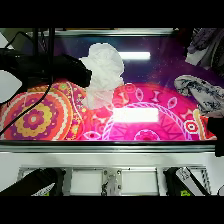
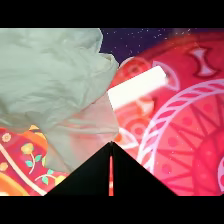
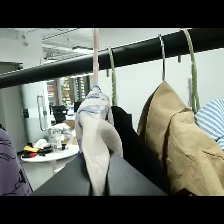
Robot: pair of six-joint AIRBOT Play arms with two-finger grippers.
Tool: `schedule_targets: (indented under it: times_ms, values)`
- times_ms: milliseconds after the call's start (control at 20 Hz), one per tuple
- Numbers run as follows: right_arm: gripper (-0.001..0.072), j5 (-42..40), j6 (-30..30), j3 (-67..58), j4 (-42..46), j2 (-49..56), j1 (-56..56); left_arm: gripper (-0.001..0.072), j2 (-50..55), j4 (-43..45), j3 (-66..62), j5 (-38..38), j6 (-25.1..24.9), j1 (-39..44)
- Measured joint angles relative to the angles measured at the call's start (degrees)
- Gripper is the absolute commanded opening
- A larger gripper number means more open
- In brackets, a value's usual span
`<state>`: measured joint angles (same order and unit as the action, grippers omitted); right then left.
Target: Fold the clothes and pants, and hang the long-sleeved shirts on hangers.
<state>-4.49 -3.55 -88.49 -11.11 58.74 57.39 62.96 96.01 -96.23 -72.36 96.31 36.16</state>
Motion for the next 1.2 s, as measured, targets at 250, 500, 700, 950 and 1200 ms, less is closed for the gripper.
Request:
schedule_targets:
  times_ms: [250, 500, 700, 950, 1200]
  values:
    - [0.0006, -0.6, -1.4, -0.5, 0.0, 2.0, 0.0, 0.0013, 0.5, -0.2, 0.0, -0.5, -0.1, 0.0]
    - [0.0011, -0.7, -2.1, -0.1, 0.0, 2.9, 0.0, 0.0014, 0.5, -0.2, 0.0, -0.7, -0.1, 0.0]
    - [0.0011, -0.2, -2.1, 0.2, 0.0, 3.1, 0.0, 0.0014, 0.5, -0.2, 0.0, -0.7, -0.1, 0.0]
    - [0.0007, 0.9, -2.8, 0.2, 0.0, 2.8, 0.0, 0.0014, 0.5, -0.2, 0.0, -0.7, 0.0, 0.0]
    - [0.0007, 3.7, -5.4, -1.4, 0.0, 2.2, 0.0, 0.0014, 0.5, -0.2, 0.0, -0.7, 0.0, 0.0]
